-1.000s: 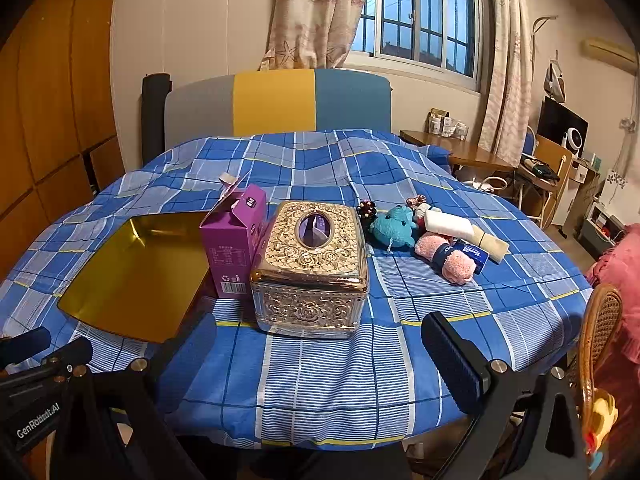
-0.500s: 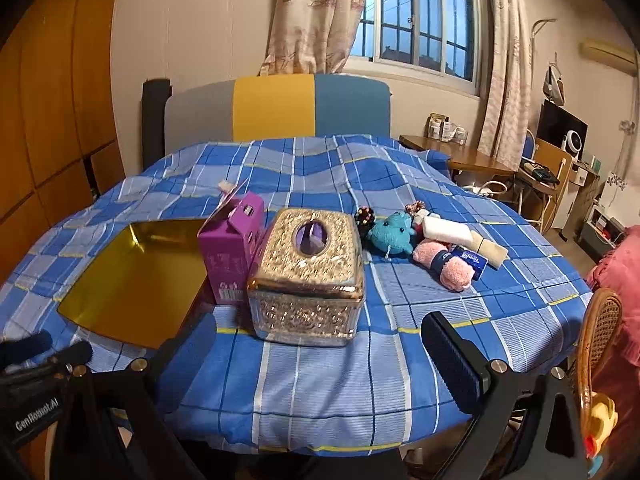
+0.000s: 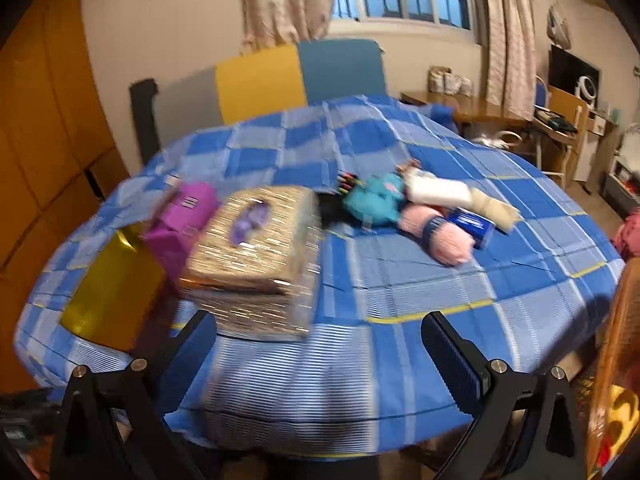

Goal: Organize soft objects
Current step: 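Grasp the blue Tempo tissue pack with the right gripper while the left approaches the pink roll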

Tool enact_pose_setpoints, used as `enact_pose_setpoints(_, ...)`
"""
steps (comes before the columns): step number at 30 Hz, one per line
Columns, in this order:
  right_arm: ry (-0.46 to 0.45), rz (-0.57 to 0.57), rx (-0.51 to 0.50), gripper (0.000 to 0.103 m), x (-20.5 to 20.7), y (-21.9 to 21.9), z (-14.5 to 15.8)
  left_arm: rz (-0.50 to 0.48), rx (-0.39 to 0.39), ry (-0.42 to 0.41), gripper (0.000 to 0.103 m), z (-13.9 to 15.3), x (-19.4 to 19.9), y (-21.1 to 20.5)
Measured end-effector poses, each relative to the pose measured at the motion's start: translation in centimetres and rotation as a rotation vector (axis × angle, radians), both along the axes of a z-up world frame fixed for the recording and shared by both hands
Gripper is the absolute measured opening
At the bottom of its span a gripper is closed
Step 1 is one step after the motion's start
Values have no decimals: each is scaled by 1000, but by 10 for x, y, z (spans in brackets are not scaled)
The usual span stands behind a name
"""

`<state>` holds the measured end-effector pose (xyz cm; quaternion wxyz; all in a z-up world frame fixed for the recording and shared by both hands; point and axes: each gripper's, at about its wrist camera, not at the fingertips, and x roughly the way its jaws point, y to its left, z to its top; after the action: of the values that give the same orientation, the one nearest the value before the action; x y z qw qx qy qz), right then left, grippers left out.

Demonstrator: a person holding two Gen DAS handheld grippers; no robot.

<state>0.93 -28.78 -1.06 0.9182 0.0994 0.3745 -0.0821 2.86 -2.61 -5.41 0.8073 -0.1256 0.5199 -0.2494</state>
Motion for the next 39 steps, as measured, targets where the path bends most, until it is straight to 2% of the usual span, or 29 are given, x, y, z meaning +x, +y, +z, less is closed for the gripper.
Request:
enact_pose_setpoints(4,46,-48,-27,103,3,-38,-15,-36,-47,-8,58,-2,-2,-13)
enact_pose_setpoints(7,63,-71,-30,103,6,-65,-22,-84,-14,-9,58,-3,1,-26)
enact_pose_setpoints(12,99,-100,-43,93,26,-116,-25,-167,-41,-47,58,4,5,-48)
enact_pose_setpoints(14,99,-116,-56,93,38,-136,-23,-200,-48,-72,66,10,7,-59)
enact_pose_setpoints(18,122,-123,-78,93,67,-174,-24,-277,-75,-104,69,21,11,-89)
enact_pose_setpoints(21,196,-131,-125,92,99,-205,-37,-311,-71,-122,70,26,13,-110)
enact_pose_setpoints(24,281,-129,-150,83,124,-231,-56,-329,-67,-125,70,28,15,-126)
enact_pose_setpoints(26,301,-107,-166,79,135,-242,-66,-335,-55,-121,70,28,19,-134)
enact_pose_setpoints(32,314,43,-152,78,162,-248,-91,-348,-31,-81,70,23,27,-155)
enact_pose_setpoints(39,366,48,-120,78,175,-260,-117,-384,1,-110,70,26,33,-182)
